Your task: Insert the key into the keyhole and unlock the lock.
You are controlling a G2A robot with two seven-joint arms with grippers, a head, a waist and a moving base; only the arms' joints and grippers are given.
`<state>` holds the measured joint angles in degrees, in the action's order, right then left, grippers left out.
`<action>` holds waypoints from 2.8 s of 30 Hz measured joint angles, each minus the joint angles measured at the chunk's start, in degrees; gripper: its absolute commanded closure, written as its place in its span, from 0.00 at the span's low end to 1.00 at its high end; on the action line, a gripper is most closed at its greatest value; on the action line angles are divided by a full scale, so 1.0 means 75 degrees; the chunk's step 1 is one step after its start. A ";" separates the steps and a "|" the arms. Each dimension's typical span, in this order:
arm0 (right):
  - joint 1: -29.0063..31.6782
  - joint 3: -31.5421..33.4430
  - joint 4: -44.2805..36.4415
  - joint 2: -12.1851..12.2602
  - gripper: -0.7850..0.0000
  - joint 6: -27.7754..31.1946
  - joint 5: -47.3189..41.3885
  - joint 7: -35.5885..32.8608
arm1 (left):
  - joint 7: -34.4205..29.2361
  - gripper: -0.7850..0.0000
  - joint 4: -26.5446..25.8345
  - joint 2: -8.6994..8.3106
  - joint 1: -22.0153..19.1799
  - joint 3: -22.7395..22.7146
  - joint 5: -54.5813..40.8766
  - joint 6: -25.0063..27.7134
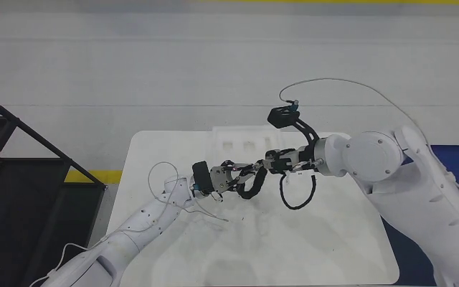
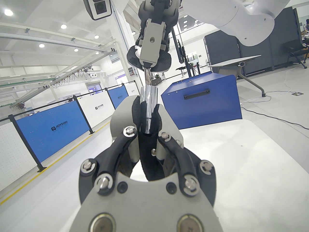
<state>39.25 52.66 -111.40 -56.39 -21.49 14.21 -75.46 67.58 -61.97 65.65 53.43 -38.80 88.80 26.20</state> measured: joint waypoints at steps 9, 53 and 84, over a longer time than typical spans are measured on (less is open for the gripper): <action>-0.0220 -0.0293 -0.0006 -0.0055 1.00 -0.0118 0.0255 -0.0104 | 0.0000 1.00 0.0000 0.0000 0.0000 0.0000 0.0000 0.0000; -0.0391 -0.0726 0.0327 -0.0220 1.00 -0.0255 -0.0060 -0.0034 | 0.0000 1.00 0.0000 0.0000 0.0000 0.0000 0.0000 0.0000; -0.0556 -0.0124 0.0709 -0.0170 0.00 0.1401 -0.0485 -0.0160 | 0.0000 1.00 0.0000 0.0000 0.0000 0.0000 0.0000 0.0000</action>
<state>35.09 51.73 -106.08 -57.67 -10.98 10.57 -76.65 67.58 -61.97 65.65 53.43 -38.80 88.80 26.20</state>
